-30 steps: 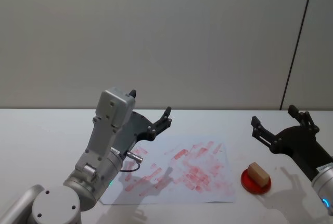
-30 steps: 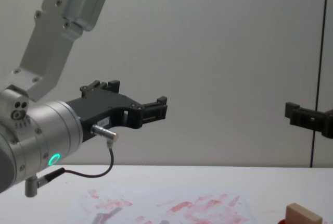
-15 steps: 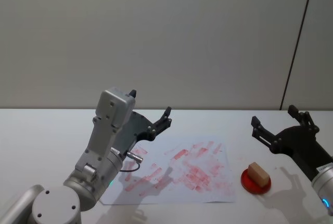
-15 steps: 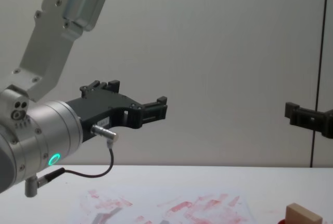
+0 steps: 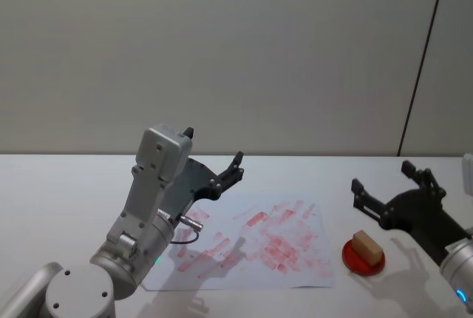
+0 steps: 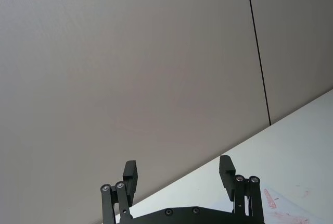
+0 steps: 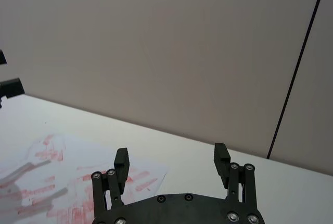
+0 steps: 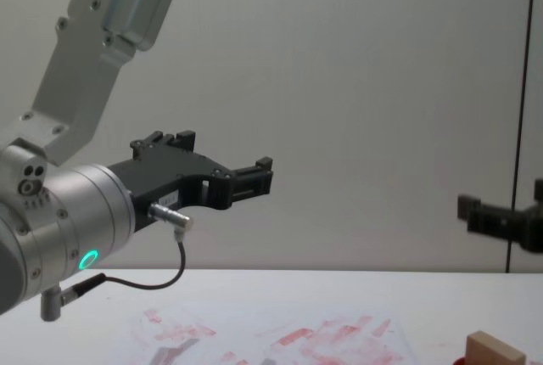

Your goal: Use the one hand to pick up the stamp and affix it onto the A4 paper.

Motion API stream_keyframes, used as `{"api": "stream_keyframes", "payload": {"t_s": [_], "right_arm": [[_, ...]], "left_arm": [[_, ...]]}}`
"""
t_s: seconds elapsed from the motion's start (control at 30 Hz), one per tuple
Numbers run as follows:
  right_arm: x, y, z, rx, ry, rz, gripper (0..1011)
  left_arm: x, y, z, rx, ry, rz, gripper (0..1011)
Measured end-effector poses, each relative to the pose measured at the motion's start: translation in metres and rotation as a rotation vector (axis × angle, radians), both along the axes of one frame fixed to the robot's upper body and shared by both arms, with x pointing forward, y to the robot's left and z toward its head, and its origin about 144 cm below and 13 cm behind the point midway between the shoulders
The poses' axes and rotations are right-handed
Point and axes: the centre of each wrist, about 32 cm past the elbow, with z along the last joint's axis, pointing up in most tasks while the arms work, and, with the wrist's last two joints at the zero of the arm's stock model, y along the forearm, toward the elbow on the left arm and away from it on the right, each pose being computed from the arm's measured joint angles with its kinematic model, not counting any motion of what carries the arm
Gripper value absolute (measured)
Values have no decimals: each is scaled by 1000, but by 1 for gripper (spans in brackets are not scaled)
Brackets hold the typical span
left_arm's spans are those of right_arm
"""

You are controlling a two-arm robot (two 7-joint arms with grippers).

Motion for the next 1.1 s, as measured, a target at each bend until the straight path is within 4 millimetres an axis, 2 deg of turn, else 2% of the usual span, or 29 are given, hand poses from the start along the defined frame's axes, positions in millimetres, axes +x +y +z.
{"api": "stream_keyframes", "payload": {"t_s": [0.6,1.1], "right_arm": [[5,-18,-29,-78,162,55,1001],[12,-23,-44,-100,235,87,1001]], "left_arm": [[0,0,0,0,0,0,1002],[0,0,0,0,0,0,1002]]}}
